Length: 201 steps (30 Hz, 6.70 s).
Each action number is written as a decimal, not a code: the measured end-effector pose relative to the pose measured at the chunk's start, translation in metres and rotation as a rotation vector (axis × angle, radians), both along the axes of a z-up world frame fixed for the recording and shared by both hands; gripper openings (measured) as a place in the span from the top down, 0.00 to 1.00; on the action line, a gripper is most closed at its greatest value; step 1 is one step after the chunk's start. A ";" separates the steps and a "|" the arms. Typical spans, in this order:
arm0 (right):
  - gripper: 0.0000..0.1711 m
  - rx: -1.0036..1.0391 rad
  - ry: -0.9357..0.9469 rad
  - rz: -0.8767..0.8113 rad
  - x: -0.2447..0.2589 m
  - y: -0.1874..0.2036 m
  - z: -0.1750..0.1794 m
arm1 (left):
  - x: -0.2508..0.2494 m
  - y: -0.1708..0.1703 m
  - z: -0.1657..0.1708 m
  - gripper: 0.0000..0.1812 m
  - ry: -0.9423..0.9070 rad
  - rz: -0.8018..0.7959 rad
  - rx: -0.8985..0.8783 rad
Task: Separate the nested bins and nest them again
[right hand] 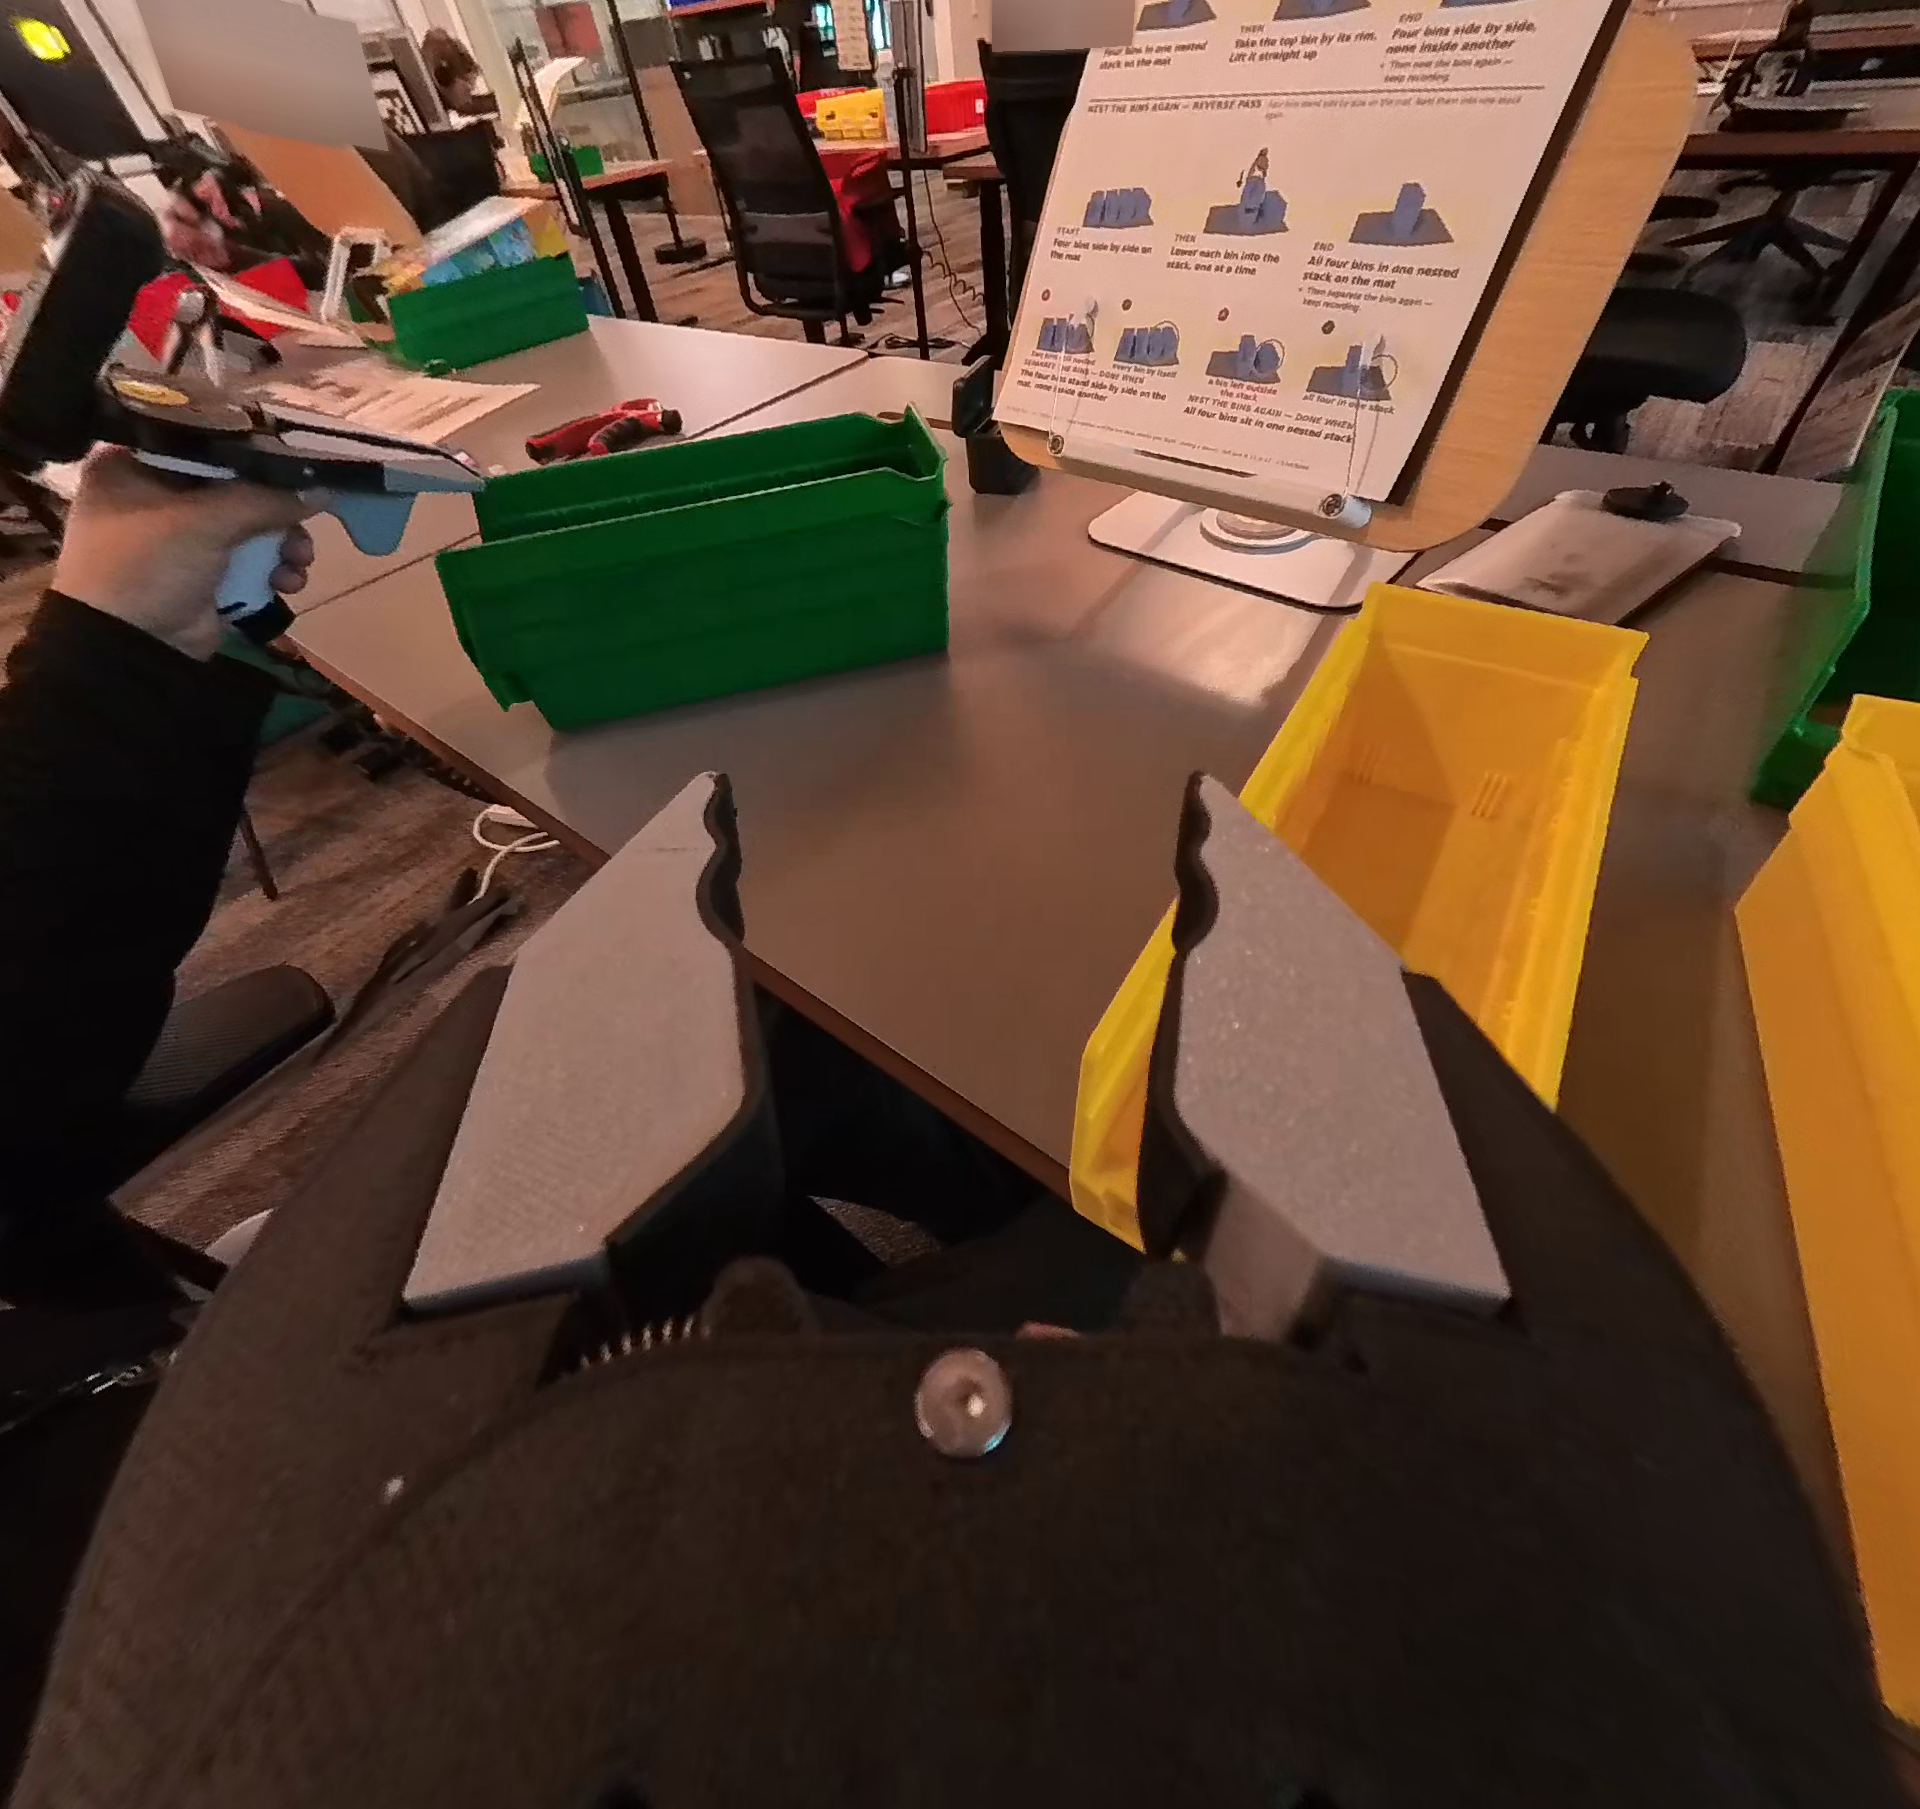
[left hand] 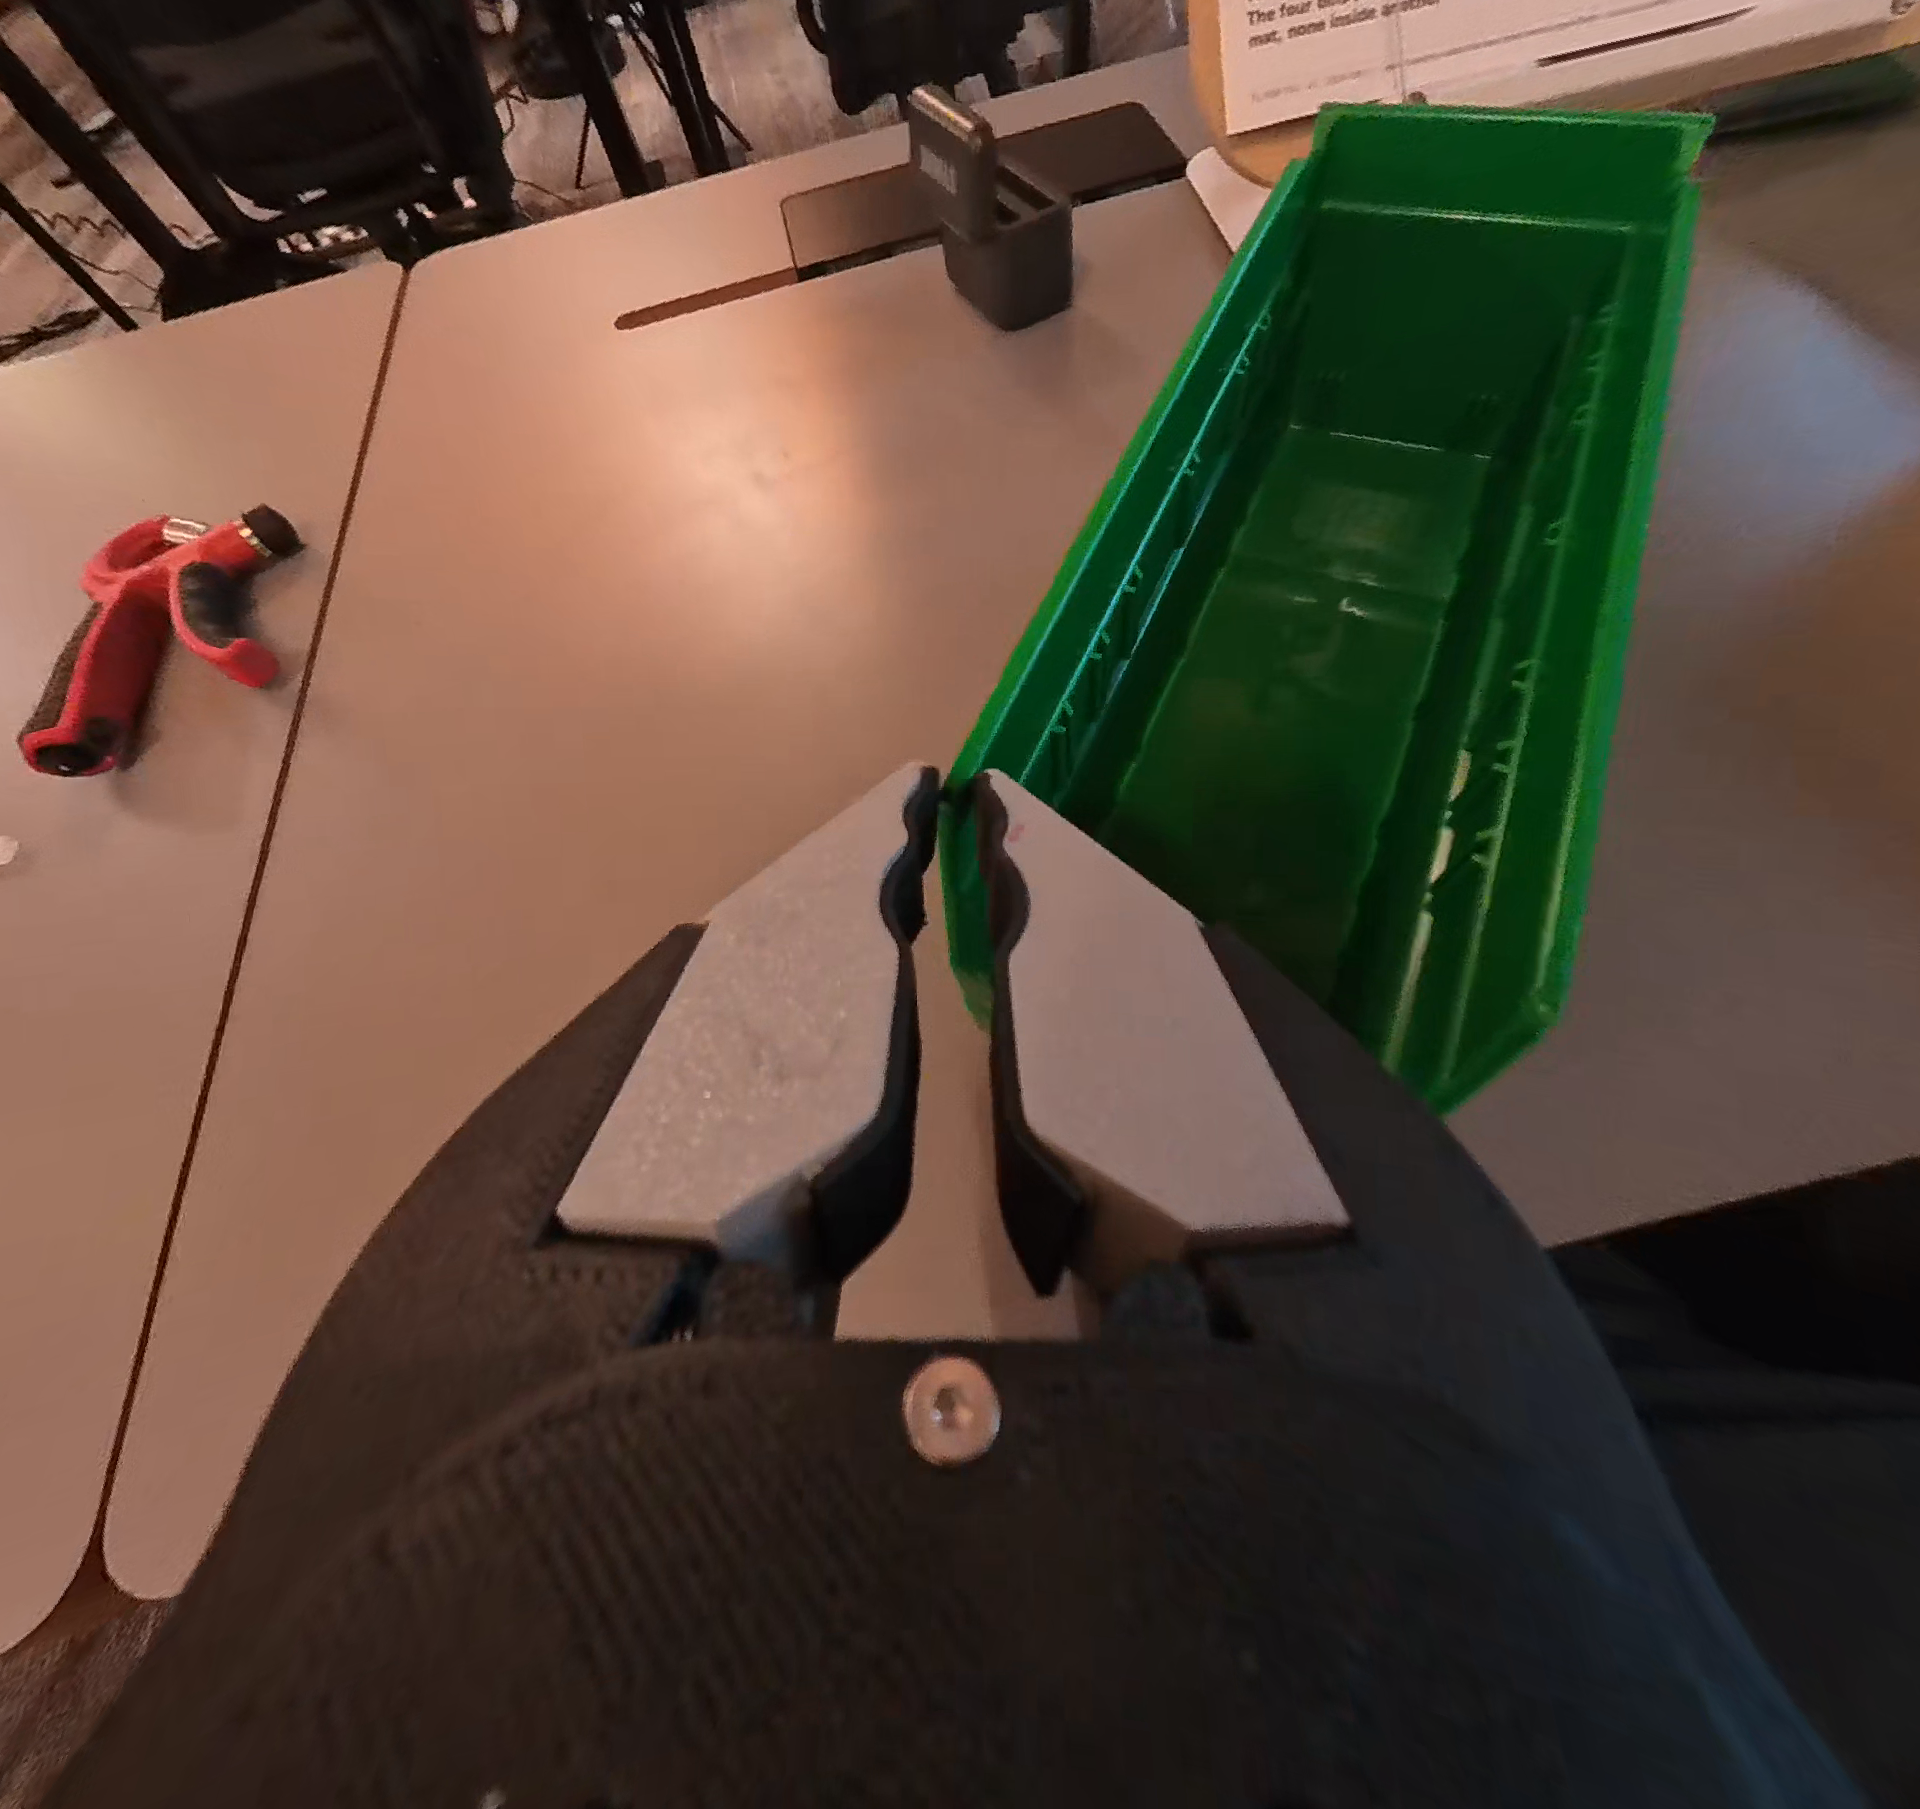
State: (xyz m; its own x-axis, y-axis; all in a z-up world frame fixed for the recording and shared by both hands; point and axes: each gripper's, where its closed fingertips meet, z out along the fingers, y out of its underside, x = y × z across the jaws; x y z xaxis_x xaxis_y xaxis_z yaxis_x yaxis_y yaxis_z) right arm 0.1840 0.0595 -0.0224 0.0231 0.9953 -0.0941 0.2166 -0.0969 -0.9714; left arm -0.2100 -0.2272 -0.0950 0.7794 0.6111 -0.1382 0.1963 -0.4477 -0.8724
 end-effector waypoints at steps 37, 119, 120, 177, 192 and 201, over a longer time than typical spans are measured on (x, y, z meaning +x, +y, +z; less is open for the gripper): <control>0.52 0.000 -0.012 -0.004 0.000 0.001 -0.004 | 0.101 0.071 0.042 0.77 -0.319 -0.507 0.363; 0.28 -0.044 0.031 -0.017 -0.003 0.006 -0.001 | 0.207 0.107 -0.002 0.74 -0.257 -0.887 -0.020; 0.27 -0.039 0.033 -0.024 -0.003 0.007 -0.001 | 0.205 0.106 -0.001 0.74 -0.257 -0.878 -0.012; 0.42 0.028 -0.900 0.148 -0.270 -0.052 -0.099 | 0.173 0.124 -0.026 0.70 -0.352 -0.776 0.015; 0.51 -0.018 -0.816 0.192 -0.274 -0.046 -0.064 | 0.172 0.122 -0.027 0.71 -0.333 -0.765 0.002; 0.50 -0.075 -0.777 0.197 -0.281 -0.055 -0.076 | 0.182 0.130 -0.020 0.71 -0.280 -0.790 0.011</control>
